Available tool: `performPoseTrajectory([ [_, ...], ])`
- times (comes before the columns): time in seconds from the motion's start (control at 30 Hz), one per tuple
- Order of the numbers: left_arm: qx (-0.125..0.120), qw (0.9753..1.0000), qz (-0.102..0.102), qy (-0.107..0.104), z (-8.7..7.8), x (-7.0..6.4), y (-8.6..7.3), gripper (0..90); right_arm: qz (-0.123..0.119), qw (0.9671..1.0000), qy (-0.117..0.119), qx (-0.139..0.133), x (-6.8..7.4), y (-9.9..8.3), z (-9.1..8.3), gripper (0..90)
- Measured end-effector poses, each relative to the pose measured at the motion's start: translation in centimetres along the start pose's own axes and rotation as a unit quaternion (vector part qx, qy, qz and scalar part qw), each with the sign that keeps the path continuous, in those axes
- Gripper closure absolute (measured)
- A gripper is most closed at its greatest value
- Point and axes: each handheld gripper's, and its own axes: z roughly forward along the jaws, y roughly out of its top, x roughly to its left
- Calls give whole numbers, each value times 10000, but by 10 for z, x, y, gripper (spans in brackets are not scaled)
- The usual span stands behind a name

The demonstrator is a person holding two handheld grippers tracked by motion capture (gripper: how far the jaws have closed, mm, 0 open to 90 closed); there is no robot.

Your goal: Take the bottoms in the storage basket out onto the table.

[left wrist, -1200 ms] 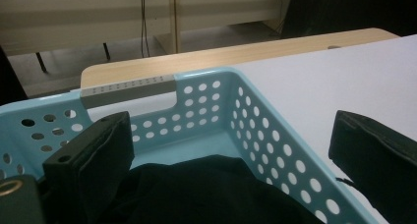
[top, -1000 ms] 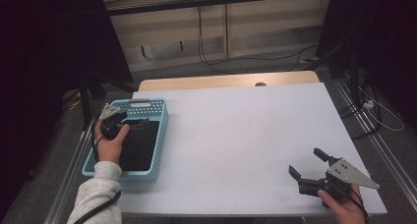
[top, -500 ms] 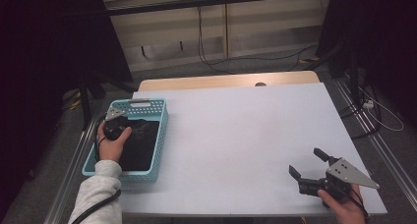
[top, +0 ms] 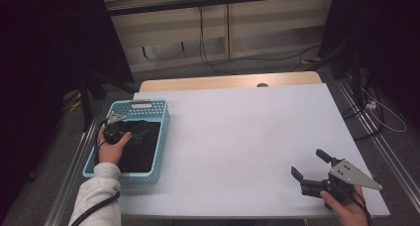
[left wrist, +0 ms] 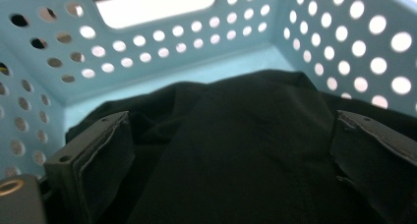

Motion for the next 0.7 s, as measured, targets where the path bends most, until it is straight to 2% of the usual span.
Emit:
performPoseTrajectory([
  [0.17,247,9996,103,-35,3,0,-2,34,-25,10000,26,0,0,0,0,9],
  [0.4,459,9989,-49,-9,6,2,-5,34,-5,10000,-4,-10,-1,0,0,8],
  [0.43,510,9987,11,29,6,3,-6,34,-4,10000,-2,-9,-1,0,0,8],
  [0.5,571,9983,-114,25,8,3,-7,30,-10,10000,-1,-1,0,0,0,8],
  [0.57,654,9977,-128,82,9,5,-9,23,-15,10000,17,-2,0,0,0,8],
  [0.7,773,9962,-402,66,11,6,-12,9,-25,10000,20,-6,0,0,0,8],
])
